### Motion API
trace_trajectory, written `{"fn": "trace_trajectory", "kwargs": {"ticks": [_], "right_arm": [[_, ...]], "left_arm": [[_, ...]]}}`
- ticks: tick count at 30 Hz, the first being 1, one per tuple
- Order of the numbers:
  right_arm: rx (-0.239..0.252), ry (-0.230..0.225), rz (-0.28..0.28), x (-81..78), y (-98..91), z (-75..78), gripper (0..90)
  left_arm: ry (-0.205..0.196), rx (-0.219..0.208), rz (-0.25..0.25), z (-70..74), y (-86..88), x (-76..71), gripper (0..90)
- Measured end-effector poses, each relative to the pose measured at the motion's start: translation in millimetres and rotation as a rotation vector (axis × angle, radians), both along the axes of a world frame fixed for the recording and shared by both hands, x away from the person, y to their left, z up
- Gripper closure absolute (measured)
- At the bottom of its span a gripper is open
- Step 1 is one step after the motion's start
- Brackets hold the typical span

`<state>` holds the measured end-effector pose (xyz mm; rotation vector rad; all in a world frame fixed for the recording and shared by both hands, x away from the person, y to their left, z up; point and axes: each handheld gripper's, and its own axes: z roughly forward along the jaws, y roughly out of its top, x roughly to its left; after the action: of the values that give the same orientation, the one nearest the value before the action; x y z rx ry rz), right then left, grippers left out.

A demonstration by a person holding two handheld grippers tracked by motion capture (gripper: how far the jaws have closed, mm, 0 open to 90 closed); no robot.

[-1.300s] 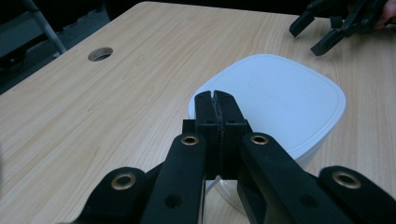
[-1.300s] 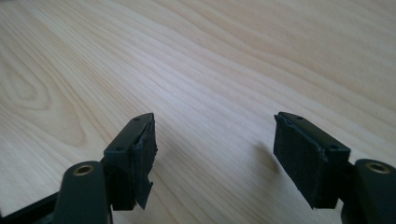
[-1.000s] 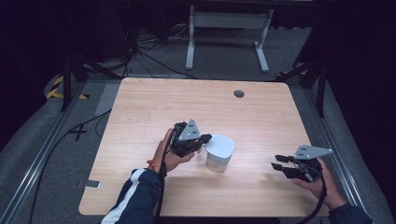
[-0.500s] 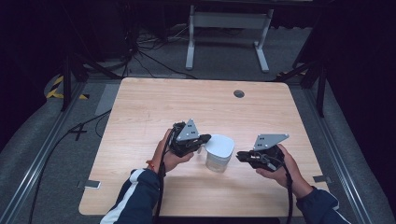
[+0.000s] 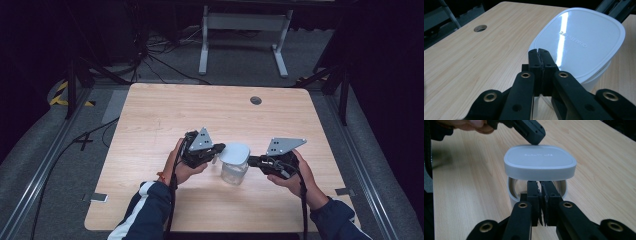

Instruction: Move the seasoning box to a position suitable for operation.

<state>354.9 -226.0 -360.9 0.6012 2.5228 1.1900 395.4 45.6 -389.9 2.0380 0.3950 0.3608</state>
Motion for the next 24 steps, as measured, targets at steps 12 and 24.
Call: {"fn": "trace_trajectory", "kwargs": {"ticks": [12, 24], "right_arm": [[0.023, -0.027, 0.024, 2.2, 5.7, 6.2, 86.0], [0.063, -0.067, 0.028, 5.2, 8.6, 12.7, 88.3]], "left_arm": [[-0.029, 0.11, 0.075, -2.1, 29.5, -14.6, 83.0], [0.101, 0.194, 0.253, -48.0, 113.3, -42.0, 75.9]]}}
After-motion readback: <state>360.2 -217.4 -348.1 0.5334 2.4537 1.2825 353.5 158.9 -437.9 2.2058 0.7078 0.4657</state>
